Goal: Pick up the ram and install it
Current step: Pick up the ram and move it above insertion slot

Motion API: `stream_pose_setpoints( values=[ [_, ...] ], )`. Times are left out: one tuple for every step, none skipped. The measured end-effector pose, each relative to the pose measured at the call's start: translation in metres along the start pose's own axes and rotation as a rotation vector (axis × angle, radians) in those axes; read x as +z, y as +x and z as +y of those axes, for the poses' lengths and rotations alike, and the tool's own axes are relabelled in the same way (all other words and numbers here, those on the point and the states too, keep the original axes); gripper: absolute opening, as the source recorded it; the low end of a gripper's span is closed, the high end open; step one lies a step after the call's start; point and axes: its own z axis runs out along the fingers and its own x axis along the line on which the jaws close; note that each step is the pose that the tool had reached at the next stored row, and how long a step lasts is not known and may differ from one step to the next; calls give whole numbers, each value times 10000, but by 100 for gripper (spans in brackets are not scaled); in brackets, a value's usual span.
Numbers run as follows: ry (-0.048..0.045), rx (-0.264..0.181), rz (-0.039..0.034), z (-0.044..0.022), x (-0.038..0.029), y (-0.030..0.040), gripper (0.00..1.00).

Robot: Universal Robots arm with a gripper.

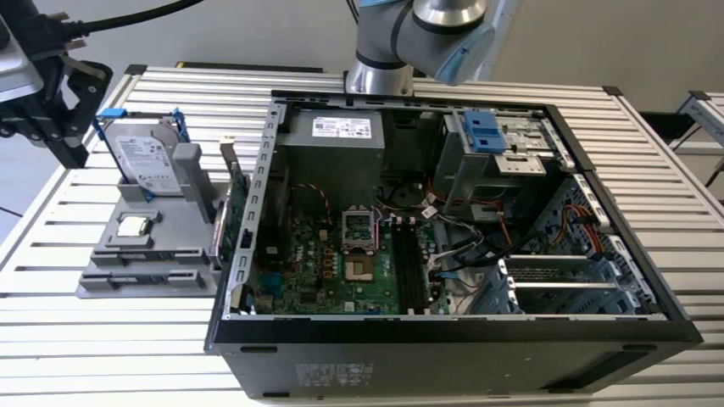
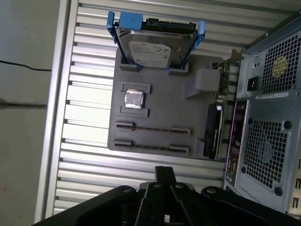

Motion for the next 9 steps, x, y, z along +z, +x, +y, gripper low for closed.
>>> stream_pose_setpoints(
  values=[
    [-1,-54,2,0,0,0,0],
    [-2,-109,5,0,0,0,0],
    [-3,-156,6,0,1,0,0],
    [-3,-207,9,0,1,0,0],
    [-4,-249,11,0,0,0,0],
    [-5,-285,12,0,1,0,0],
    [-5,-322,14,0,0,0,0],
    [-6,-361,16,0,0,0,0],
    [-6,-402,18,0,-1,0,0]
  ],
)
